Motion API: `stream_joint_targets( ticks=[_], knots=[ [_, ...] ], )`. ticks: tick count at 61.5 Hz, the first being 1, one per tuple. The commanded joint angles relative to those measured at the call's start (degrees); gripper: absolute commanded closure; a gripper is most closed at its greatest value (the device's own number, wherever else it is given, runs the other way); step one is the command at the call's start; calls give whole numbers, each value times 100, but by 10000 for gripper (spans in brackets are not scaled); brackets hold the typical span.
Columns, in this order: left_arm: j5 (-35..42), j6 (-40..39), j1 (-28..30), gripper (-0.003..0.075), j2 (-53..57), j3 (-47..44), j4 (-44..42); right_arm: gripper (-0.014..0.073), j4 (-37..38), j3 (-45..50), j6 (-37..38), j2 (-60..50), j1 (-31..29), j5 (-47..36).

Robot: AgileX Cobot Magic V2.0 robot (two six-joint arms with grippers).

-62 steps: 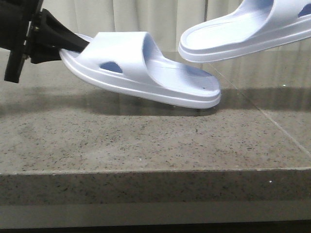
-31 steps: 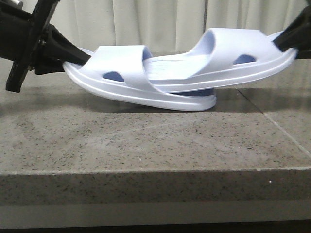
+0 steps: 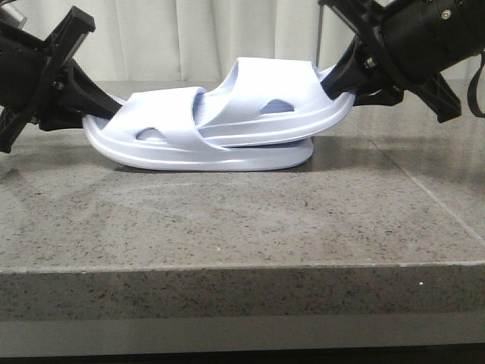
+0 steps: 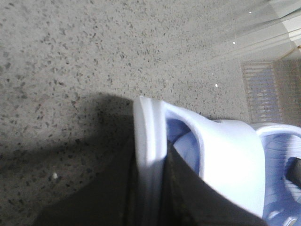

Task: Insert blue slippers together front up
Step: 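Lower the right-held slipper onto the other, soles stacked, then open right gripper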

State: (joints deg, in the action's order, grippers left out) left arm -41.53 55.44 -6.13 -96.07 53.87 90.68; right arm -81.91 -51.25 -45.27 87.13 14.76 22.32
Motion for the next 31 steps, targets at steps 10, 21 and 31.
stream_joint_targets(
  ticks=[10,21,31],
  knots=[
    [-884,-20,-228,741,223,165,503,705,-183,-174,-131,-138,175,804],
    [-913,-20,-228,741,223,165,503,559,125,-178,-131,-230,-31,763],
    [-921,-20,-228,741,223,165,503,340,470,-178,-131,-465,-568,1032]
  ],
)
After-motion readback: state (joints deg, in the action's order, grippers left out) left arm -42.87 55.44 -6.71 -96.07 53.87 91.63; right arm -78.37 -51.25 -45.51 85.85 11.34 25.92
